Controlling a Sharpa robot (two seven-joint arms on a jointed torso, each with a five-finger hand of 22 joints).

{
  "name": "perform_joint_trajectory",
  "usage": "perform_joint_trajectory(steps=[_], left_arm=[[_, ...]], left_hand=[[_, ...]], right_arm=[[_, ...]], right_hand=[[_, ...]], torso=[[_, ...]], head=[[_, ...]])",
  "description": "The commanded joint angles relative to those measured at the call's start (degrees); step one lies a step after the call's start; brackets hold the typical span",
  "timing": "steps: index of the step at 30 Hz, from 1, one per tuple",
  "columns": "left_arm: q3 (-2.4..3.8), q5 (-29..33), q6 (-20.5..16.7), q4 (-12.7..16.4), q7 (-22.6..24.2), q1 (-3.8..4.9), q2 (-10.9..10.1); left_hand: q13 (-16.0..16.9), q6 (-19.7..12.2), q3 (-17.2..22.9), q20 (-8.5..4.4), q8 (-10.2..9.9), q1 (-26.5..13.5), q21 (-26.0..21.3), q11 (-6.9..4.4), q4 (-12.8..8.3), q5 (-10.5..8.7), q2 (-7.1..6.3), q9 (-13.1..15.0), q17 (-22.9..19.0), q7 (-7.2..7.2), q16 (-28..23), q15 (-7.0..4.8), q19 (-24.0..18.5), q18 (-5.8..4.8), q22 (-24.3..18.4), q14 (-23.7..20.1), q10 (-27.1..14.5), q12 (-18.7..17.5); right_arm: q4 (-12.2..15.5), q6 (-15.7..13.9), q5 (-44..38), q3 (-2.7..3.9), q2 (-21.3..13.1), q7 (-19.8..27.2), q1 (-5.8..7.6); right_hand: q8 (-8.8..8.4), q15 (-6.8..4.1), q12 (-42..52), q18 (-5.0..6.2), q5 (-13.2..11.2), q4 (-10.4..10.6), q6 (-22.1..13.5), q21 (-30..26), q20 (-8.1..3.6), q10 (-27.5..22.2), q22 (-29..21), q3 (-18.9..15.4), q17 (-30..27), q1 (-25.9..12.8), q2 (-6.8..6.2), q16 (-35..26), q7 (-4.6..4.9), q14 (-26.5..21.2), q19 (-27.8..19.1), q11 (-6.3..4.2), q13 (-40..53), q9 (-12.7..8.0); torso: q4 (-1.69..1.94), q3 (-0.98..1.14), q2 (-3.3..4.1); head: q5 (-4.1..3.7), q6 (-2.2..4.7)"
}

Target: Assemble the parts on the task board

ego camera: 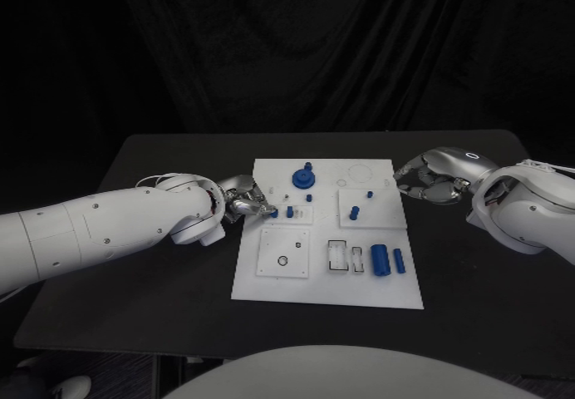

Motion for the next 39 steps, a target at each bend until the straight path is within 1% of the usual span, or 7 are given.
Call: perform_joint_trajectory(steps=[1,6,12,20,29,33,39], left_arm=[[0.04,-1.59,-2.89,0.25,1.70,-0.44,0.08],[0.04,-1.87,-4.32,0.48,1.49,-1.04,-0.04],[0.04,-3.56,-5.93,0.87,1.72,-1.46,-0.38],[0.04,-4.15,-7.37,1.16,2.03,-1.65,-0.71],[0.04,-4.27,-8.32,1.43,1.97,-1.74,-1.04],[0.04,-4.28,-8.32,1.43,1.68,-1.77,-1.10],[0.04,-4.28,-7.90,1.46,1.23,-1.81,-0.95]], left_hand=[[15.08,-0.22,0.09,0.18,-0.12,-0.03,-0.36,0.18,-0.51,0.44,0.45,0.05,15.09,0.03,0.15,-0.01,-0.42,0.57,10.89,6.06,6.05,-0.25],[15.08,-0.30,-0.02,0.19,-0.16,-0.06,-0.48,0.21,-0.38,0.64,0.57,0.05,15.09,0.08,0.15,0.00,-0.49,0.60,10.85,6.06,6.05,-0.25],[15.08,-0.30,-0.13,0.20,-0.17,-0.10,-0.44,0.24,-0.27,0.72,0.65,0.06,15.09,0.10,0.15,0.01,-0.47,0.59,10.86,6.06,6.05,-0.25],[15.08,-0.26,-0.22,0.20,-0.15,-0.14,-0.47,0.25,-0.18,0.78,0.69,0.07,15.09,0.10,0.15,0.02,-0.48,0.60,10.85,6.06,6.05,-0.25],[15.08,-0.11,-0.37,0.21,-0.06,-0.14,-0.45,0.24,-0.05,0.92,0.81,0.11,15.09,0.06,0.15,0.02,-0.46,0.59,10.86,6.06,6.05,-0.25],[15.08,-0.11,-0.37,0.21,-0.06,-0.14,-0.45,0.24,-0.05,0.92,0.81,0.11,15.09,0.06,0.15,0.02,-0.46,0.59,10.86,6.06,6.05,-0.25],[15.08,0.17,-0.58,0.22,0.09,-0.14,-0.40,0.19,0.15,1.07,1.01,0.19,15.09,0.00,0.15,0.01,-0.41,0.59,10.87,6.06,6.05,-0.25]], right_arm=[[-0.04,-0.47,-0.03,0.03,0.01,-0.72,-0.14],[-0.11,-0.41,-0.03,0.03,0.06,-0.74,-0.14],[-0.18,-0.29,-0.03,0.03,0.10,-0.80,-0.14],[-0.22,-0.21,-0.03,0.02,0.09,-0.87,-0.14],[-0.23,-0.22,-0.03,0.02,0.06,-0.92,-0.15],[-0.22,-0.21,-0.03,0.02,0.07,-0.95,-0.15],[-0.24,-0.21,-0.03,0.02,0.06,-0.98,-0.15]], right_hand=[[-0.38,0.31,0.06,-0.30,0.18,-0.08,0.03,-0.21,0.31,4.82,14.30,0.30,11.75,-0.60,0.05,-0.33,-0.24,5.29,4.71,0.12,13.31,-0.06],[-0.38,0.31,0.06,-0.30,0.18,-0.08,0.03,-0.21,0.31,4.82,14.30,0.30,11.75,-0.60,0.05,-0.33,-0.24,5.29,4.71,0.12,13.31,-0.06],[-0.38,0.31,0.06,-0.30,0.18,-0.08,0.03,-0.21,0.31,4.82,14.30,0.30,11.75,-0.60,0.05,-0.33,-0.24,5.29,4.71,0.12,13.31,-0.06],[-0.38,0.31,0.06,-0.30,0.18,-0.08,0.03,-0.21,0.31,4.82,14.30,0.30,11.75,-0.60,0.05,-0.33,-0.24,5.29,4.71,0.12,13.31,-0.06],[-0.46,0.21,0.09,-0.31,0.22,-0.14,-0.02,-0.20,0.24,4.86,14.30,0.44,11.74,-0.73,0.02,-0.34,-0.30,5.28,4.72,0.03,13.35,-0.13],[-0.46,0.21,0.09,-0.31,0.22,-0.14,-0.02,-0.20,0.24,4.86,14.30,0.44,11.74,-0.73,0.02,-0.34,-0.30,5.28,4.72,0.03,13.35,-0.13],[-0.46,0.21,0.09,-0.31,0.22,-0.14,-0.02,-0.20,0.24,4.86,14.30,0.44,11.74,-0.73,0.02,-0.34,-0.30,5.28,4.72,0.03,13.35,-0.13]], torso=[[0.02,0.03,0.02],[0.05,-0.02,0.03],[0.00,-0.01,0.01],[0.08,0.01,-0.06],[0.02,0.00,0.02],[0.06,-0.01,0.02],[-0.01,0.01,0.00]], head=[[0.03,0.00],[0.08,0.00],[0.19,0.00],[0.17,0.00],[0.23,0.00],[0.19,0.00],[0.30,0.00]])
